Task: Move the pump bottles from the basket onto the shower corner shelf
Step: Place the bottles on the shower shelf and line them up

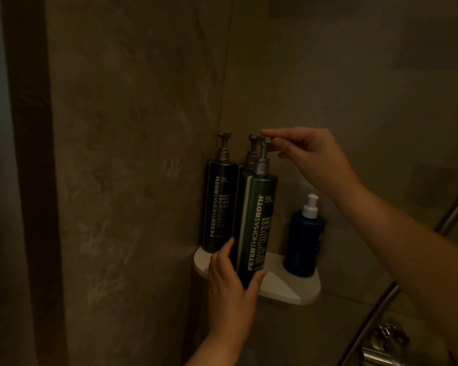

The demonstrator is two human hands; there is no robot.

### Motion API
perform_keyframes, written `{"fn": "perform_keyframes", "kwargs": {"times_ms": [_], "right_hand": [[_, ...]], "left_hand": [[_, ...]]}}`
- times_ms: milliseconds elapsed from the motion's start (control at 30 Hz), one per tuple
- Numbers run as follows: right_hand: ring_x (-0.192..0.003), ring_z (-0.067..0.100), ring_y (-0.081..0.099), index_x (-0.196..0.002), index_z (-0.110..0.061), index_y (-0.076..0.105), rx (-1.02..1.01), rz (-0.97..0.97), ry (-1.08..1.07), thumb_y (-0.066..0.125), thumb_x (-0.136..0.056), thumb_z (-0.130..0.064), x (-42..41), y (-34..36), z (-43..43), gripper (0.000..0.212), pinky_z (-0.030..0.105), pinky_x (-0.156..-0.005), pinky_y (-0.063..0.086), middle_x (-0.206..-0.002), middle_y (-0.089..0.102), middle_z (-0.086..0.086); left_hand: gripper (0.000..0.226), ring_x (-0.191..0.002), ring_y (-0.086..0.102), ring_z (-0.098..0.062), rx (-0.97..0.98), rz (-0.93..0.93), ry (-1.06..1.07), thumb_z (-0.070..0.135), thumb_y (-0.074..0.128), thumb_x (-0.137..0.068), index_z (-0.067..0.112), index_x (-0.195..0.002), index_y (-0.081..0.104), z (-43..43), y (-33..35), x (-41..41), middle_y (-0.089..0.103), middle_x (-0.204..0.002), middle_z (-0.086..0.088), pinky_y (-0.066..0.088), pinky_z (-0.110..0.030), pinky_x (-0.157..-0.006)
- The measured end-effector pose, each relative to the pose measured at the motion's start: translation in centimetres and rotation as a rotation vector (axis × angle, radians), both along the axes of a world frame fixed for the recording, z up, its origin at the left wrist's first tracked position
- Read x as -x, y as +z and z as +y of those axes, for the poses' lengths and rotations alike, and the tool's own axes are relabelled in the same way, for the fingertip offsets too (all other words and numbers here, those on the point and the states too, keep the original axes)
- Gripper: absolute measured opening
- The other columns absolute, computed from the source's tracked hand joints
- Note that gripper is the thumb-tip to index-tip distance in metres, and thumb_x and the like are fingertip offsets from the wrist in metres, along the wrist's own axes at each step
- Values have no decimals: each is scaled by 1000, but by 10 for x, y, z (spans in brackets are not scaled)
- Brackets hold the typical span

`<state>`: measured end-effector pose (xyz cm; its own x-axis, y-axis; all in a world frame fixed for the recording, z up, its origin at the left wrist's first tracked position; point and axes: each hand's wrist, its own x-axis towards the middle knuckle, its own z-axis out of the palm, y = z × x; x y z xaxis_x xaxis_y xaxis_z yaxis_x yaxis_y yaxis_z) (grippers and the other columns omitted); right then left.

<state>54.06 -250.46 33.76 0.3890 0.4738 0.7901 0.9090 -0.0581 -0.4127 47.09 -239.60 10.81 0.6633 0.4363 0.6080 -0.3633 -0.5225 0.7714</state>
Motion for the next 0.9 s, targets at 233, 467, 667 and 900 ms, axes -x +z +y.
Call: {"fn": "perform_keyframes", "kwargs": {"times_ms": [233, 467, 667, 900], "right_hand": [[-91, 3, 68, -113, -18, 65, 8, -4, 27, 57, -89, -5, -4, 1, 1, 28, 15, -77, 50, -98, 70, -8], [-92, 6, 68, -112, -16, 66, 16, 2, 24, 58, -90, -6, -9, 1, 1, 26, 15, -76, 50, -99, 71, -7], [-92, 7, 68, -118, -11, 62, 4, 67, 14, 54, -92, -4, -4, -2, 3, 28, 19, -77, 53, -105, 70, 3], [-114, -10, 52, -143, -41, 25, -4, 198, -63, 55, -86, -47, 19, -50, -5, 65, 15, -92, 47, -126, 52, -21]], "left_hand": [[83, -129, 38, -10, 19, 32, -28, 38, 73, -74, 36, -139, 21, 3, 3, 0, 35, -141, 5, 42, -39, -103], [82, -130, 37, -10, 19, 39, -45, 38, 72, -75, 38, -137, 19, 3, 5, 1, 34, -143, 6, 42, -39, -104], [82, -129, 39, -11, 21, 38, -44, 36, 73, -75, 37, -137, 21, 4, 4, 2, 35, -142, 5, 43, -40, -102], [81, -127, 43, -11, 21, 71, -44, 35, 76, -74, 33, -137, 25, 9, 3, -1, 41, -139, 4, 45, -39, -100]]}}
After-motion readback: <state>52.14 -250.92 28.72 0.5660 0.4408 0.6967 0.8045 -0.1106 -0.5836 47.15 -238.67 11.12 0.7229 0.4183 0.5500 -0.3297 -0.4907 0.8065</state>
